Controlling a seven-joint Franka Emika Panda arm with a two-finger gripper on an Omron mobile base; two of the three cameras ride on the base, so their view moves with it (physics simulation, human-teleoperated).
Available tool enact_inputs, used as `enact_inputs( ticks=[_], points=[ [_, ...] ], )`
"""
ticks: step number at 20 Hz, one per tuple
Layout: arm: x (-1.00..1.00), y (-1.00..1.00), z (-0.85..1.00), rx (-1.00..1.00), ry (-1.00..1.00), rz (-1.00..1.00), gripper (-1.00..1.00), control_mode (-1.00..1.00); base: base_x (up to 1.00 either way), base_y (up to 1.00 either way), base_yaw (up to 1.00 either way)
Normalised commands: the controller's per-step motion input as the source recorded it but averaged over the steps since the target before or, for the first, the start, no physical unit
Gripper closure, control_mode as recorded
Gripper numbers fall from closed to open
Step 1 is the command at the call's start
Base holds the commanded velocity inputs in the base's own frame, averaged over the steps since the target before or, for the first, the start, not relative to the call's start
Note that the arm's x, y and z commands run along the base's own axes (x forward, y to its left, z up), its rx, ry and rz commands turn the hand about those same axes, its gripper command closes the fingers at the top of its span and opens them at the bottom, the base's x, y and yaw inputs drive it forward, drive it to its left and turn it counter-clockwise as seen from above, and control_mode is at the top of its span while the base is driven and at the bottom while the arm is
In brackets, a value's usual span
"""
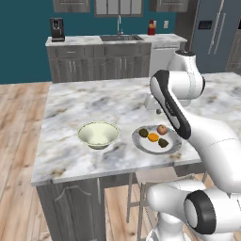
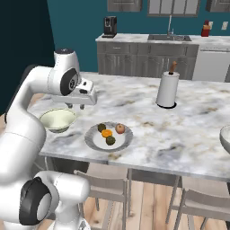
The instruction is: Take the fruits from the plate on the dining counter and place two fruits in each bowl.
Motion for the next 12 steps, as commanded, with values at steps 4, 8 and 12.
enact_inputs(
  ticks=[4,8,12],
  points=[
    [0.0,-0.29,-0.03,0.0,0.05,0.0,-1.0,-1.0,0.0,0.0,0.0],
    [0.05,-0.56,-0.16,0.0,0.08,0.01,-1.0,-1.0,0.0,0.0,0.0],
    [0.19,-0.33,-0.24,0.0,0.06,0.0,-1.0,-1.0,0.0,0.0,0.0]
  ],
)
